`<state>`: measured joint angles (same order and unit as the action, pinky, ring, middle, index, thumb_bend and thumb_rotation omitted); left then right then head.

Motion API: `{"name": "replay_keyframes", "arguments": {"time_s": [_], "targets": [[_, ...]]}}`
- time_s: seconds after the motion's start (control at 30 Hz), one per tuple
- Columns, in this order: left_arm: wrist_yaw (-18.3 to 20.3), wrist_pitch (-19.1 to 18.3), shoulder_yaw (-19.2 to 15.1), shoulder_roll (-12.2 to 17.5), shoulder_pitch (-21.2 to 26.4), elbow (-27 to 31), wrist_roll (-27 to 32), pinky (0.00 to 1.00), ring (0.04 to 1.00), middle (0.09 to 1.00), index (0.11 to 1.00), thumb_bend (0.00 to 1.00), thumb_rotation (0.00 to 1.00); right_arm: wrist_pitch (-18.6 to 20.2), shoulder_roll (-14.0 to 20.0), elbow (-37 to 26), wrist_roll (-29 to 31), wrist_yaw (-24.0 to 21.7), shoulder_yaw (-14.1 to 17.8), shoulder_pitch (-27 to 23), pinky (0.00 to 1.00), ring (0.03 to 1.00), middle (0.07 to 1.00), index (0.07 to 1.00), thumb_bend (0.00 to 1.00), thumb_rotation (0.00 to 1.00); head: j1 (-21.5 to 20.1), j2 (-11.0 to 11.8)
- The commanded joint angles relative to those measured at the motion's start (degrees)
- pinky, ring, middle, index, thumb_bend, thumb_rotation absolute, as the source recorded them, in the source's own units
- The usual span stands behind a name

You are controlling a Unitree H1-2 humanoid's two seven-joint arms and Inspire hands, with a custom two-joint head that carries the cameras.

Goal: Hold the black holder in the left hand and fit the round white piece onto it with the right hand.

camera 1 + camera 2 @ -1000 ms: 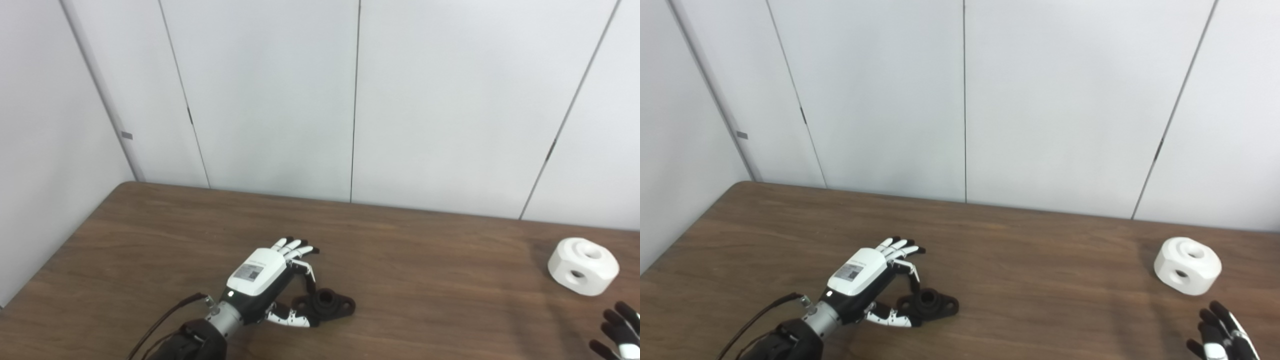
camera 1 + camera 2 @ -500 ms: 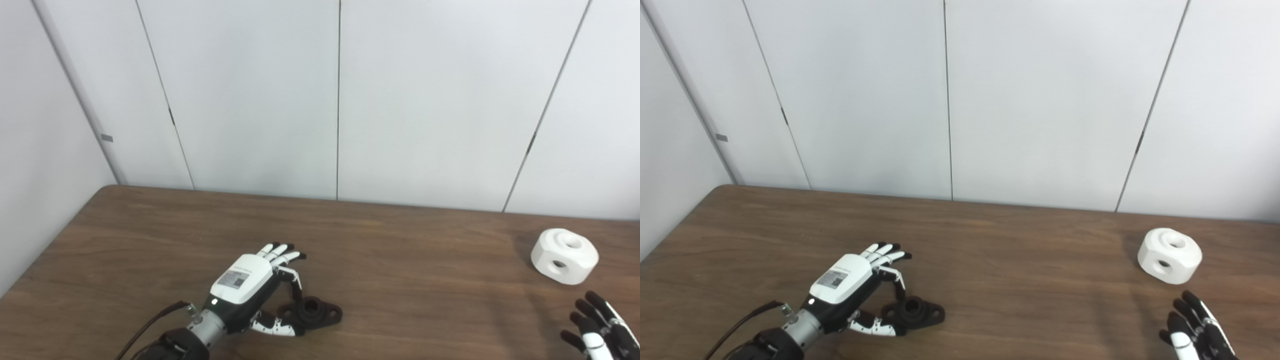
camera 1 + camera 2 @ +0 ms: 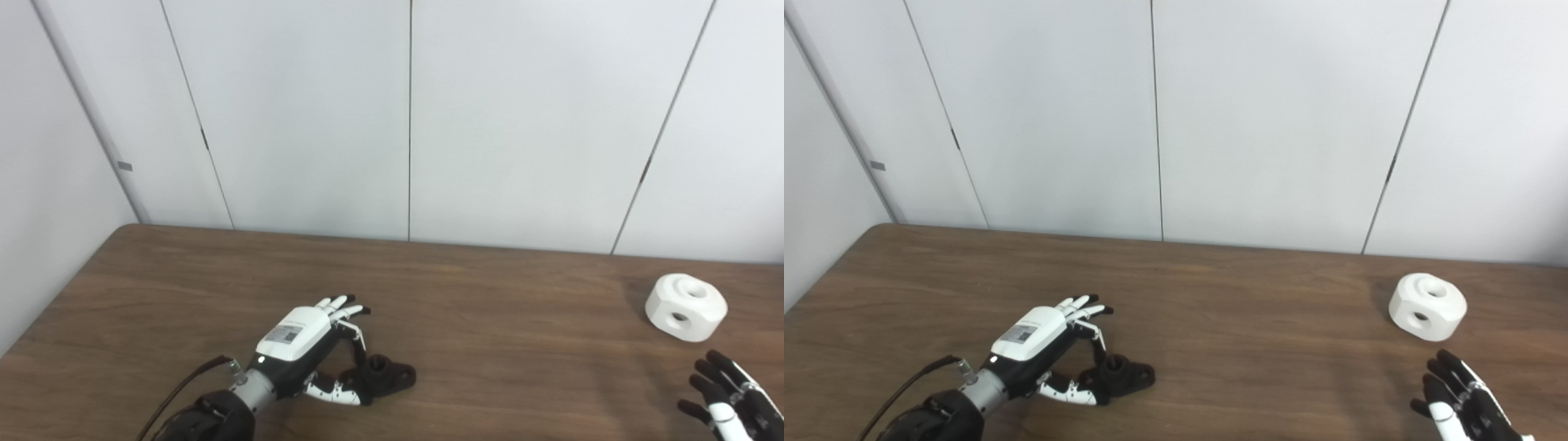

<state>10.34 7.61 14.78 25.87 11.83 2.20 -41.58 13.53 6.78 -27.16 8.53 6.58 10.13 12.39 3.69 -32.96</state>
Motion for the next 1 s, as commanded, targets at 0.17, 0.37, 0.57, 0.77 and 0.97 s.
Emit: {"name": "replay_keyframes", "arguments": {"time_s": [0.17,0.37,0.57,0.77,0.97], "targets": [[-0.9,3.4,0.4,0.3,1.6,-1.6,1.9,1.0,1.0,0.931,0.481,0.52,0.05,-2.4,-1.5,-0.5,-0.3,-0.4,0.1,2.2,0.69,0.837,0.84,0.823,0.5,0.56,-0.6,0.1],[0.5,5.6,1.0,0.8,2.1,-2.0,3.8,1.0,1.0,0.947,0.482,0.52,0.04,-2.3,-1.7,-0.6,-0.2,-0.3,0.2,2.1,0.69,0.826,0.831,0.826,0.49,0.54,-0.8,0.0],[1.5,8.7,2.4,1.3,3.1,-3.2,5.3,1.0,1.0,0.96,0.481,0.52,0.05,-1.9,-1.7,-1.1,-0.2,-0.3,0.1,2.3,0.7,0.829,0.831,0.824,0.5,0.56,-1.1,-0.2],[1.6,12.4,2.8,1.6,3.7,-4.1,6.4,1.0,1.0,0.952,0.481,0.52,0.04,-1.7,-1.6,-1.5,-0.8,-0.2,0.0,2.4,0.69,0.828,0.833,0.816,0.52,0.58,-1.2,-0.7],[1.4,16.6,2.8,1.5,4.0,-4.7,8.1,1.0,1.0,0.943,0.48,0.52,0.04,-1.2,-1.9,-2.0,-0.1,0.0,0.3,2.4,0.7,0.819,0.824,0.815,0.5,0.55,-1.4,-1.1]]}}
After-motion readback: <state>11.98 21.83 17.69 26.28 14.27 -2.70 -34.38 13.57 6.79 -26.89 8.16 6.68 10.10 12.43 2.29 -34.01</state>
